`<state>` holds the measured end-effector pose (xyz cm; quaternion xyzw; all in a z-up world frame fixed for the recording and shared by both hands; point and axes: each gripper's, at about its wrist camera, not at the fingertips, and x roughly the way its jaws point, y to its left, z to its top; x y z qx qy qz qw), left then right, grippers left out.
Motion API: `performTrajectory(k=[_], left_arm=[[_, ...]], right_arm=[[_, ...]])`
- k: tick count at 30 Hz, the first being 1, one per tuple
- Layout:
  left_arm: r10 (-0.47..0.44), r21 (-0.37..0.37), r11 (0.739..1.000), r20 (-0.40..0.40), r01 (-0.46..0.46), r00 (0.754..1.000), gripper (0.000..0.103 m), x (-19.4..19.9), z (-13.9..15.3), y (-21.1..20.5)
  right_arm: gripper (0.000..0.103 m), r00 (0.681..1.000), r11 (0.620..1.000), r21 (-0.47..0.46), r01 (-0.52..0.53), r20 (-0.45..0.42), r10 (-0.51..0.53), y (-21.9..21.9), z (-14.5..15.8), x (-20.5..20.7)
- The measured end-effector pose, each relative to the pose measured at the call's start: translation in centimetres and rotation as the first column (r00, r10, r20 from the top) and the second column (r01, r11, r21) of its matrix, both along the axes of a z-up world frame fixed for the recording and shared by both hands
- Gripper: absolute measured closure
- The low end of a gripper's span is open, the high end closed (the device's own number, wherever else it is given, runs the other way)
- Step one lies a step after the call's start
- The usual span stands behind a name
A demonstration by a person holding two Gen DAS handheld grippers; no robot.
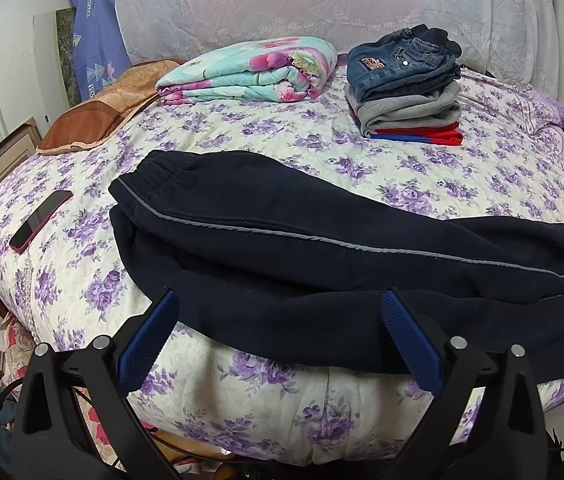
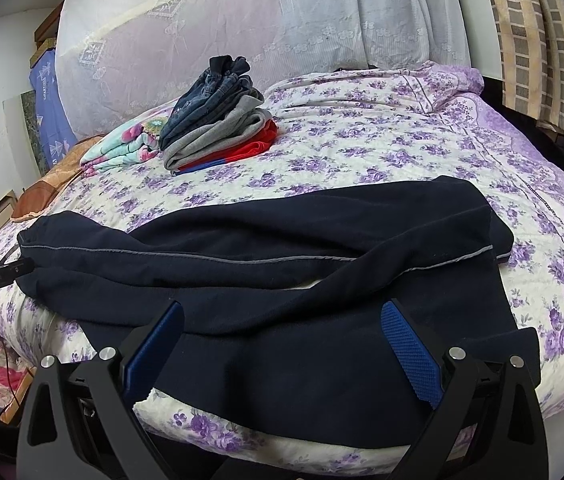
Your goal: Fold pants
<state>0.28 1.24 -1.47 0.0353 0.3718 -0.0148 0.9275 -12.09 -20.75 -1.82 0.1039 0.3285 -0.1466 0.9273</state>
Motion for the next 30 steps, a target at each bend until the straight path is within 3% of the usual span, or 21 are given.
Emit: performTrajectory(k=[3,8,12,17,19,22,26,27,28,30], left_arm=[[0.011,0.000,1.000,0.003,-0.011,1.000,0.005,-0.1,-0.2,0.5],[0.123,-0.101,0.987,-0.035,-0.126,0.992,0.005,0.9,-0.4,5.8],[0.146,-0.176,0.971,-0.092,-0.161,0.985,0.005,2.5,-0.7,8.6],[0.130,-0.198,0.968,-0.119,-0.152,0.984,0.005,5.7,-0.7,8.1],[0.133,-0.191,0.968,-0.146,-0.160,0.980,0.005,7.6,-1.3,7.9],[0.135,-0.264,0.945,-0.217,-0.191,0.967,0.004,9.9,-2.6,8.5],[0.135,-0.261,0.947,-0.203,-0.186,0.970,0.004,10.6,-3.0,7.8],[0.121,-0.264,0.949,-0.198,-0.172,0.973,0.009,10.7,-3.0,7.4],[0.094,-0.274,0.951,-0.194,-0.146,0.977,0.025,11.0,-2.9,6.9],[0.074,-0.269,0.956,-0.173,-0.120,0.982,0.035,11.1,-2.6,6.2]], right_arm=[[0.004,1.000,1.000,0.002,0.003,-0.002,-0.003,-0.1,0.0,0.0],[0.004,1.000,1.000,0.017,0.016,-0.010,-0.016,-0.9,-0.2,0.1],[0.004,0.999,0.999,0.029,0.018,-0.029,-0.017,-1.6,-0.6,0.5],[0.004,0.999,0.999,0.009,0.034,-0.033,-0.033,-2.7,-0.6,0.9],[0.004,0.997,0.997,-0.012,0.073,-0.020,-0.073,-3.9,-0.2,0.5],[0.004,0.987,0.987,-0.030,0.157,0.014,-0.157,-6.5,0.6,-0.7],[0.004,0.972,0.972,-0.038,0.233,0.045,-0.232,-10.2,0.9,-2.2],[0.004,0.970,0.970,-0.028,0.240,0.053,-0.238,-11.2,0.9,-2.3],[0.004,0.969,0.970,-0.017,0.241,0.062,-0.240,-12.0,0.9,-2.2],[0.004,0.971,0.974,0.015,0.228,0.073,-0.228,-13.5,0.9,-1.5]])
